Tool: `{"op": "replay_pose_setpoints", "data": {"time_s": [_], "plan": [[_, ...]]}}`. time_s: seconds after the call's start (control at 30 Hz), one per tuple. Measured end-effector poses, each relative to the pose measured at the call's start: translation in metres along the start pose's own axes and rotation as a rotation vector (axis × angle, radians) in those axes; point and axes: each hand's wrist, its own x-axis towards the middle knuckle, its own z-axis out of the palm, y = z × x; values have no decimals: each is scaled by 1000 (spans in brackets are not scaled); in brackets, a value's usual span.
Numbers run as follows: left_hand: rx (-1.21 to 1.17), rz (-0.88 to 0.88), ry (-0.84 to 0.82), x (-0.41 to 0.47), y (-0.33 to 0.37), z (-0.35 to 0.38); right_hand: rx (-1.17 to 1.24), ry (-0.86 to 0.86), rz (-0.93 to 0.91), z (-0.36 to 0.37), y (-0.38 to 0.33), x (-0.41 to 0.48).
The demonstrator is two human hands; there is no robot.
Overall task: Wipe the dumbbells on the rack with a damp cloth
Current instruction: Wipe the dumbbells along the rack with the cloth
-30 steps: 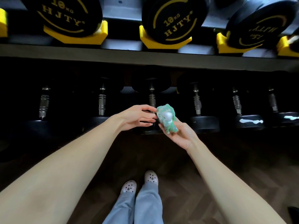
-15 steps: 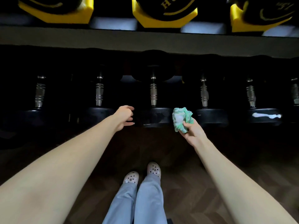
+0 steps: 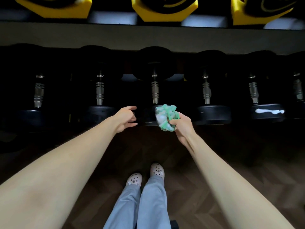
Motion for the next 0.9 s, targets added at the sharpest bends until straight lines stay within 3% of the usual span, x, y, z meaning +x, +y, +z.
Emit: {"op": "replay_pose_setpoints", "data": {"time_s": [0.1,0.2,0.27,0.4,0.5,0.7,0.9], "plan": [[29,-7,-68,-6,3,-8,27,-257,68,22,2,-14],[60,11,-88,-13,4,-19,261,-405,103,27,8,-22],[75,21,-75,-15,4,-27,330,-396,103,14,19,-24],[111,27,-74,-16,-1,-31,-22,-309,120,-19,55,-34],[129,13,-95,-17,-9,-26,-77,-239,113,-21,70,-40],[121,15,-66,-19,-19,-29,-92,-221,-10,1,53,-33],[84,44,-26,-18,-18,-44,-238,-80,-56,18,36,-24]]}}
